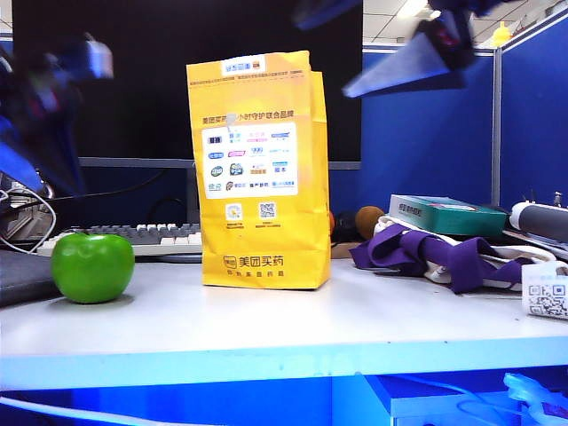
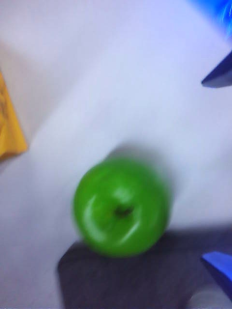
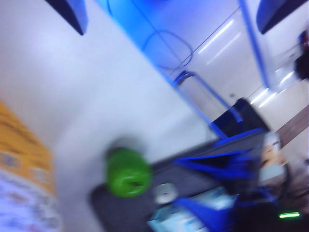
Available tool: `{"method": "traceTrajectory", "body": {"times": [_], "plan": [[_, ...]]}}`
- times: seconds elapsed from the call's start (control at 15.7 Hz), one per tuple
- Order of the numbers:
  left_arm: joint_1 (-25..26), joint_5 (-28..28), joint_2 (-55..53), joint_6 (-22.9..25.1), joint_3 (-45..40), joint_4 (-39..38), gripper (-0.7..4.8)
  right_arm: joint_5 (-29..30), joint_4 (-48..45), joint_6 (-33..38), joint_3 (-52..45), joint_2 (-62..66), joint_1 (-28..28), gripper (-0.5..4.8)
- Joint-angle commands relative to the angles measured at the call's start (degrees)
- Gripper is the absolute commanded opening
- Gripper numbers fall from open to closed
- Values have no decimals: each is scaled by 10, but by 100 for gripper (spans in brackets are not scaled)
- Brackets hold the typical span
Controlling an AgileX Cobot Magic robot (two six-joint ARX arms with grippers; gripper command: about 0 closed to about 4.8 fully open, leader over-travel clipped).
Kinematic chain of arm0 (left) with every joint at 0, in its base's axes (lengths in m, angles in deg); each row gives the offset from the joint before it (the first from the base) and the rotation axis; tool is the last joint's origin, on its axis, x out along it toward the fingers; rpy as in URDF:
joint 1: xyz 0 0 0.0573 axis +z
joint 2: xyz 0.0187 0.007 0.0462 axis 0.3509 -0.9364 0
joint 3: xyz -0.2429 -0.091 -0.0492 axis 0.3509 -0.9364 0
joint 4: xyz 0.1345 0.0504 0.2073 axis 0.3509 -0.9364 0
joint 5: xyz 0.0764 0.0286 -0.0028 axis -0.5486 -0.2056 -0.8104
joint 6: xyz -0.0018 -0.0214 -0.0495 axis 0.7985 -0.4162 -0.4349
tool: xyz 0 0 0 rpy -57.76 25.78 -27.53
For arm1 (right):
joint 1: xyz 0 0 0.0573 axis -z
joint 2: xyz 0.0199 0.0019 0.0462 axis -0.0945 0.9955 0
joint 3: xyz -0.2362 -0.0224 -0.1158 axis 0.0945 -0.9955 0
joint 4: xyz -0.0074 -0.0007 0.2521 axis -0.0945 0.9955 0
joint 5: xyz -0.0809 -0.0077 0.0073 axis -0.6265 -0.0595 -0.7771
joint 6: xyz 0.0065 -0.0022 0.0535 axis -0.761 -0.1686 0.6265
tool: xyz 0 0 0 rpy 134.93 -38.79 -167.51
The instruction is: Pick up the green apple and throw it into the yellow paper bag.
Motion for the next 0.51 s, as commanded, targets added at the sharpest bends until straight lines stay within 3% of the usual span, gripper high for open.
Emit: {"method": "traceTrajectory", "body": {"times": [0.06, 0.19, 0.51], "plan": [[3, -17, -30, 4, 3, 59, 479, -33, -18, -2, 3, 14, -42, 479], [4, -20, -54, 4, 4, 71, 479, -78, -16, -5, 9, 45, -79, 479], [3, -10, -94, 2, 5, 87, 479, -106, -20, -30, 54, 114, -83, 479]]}}
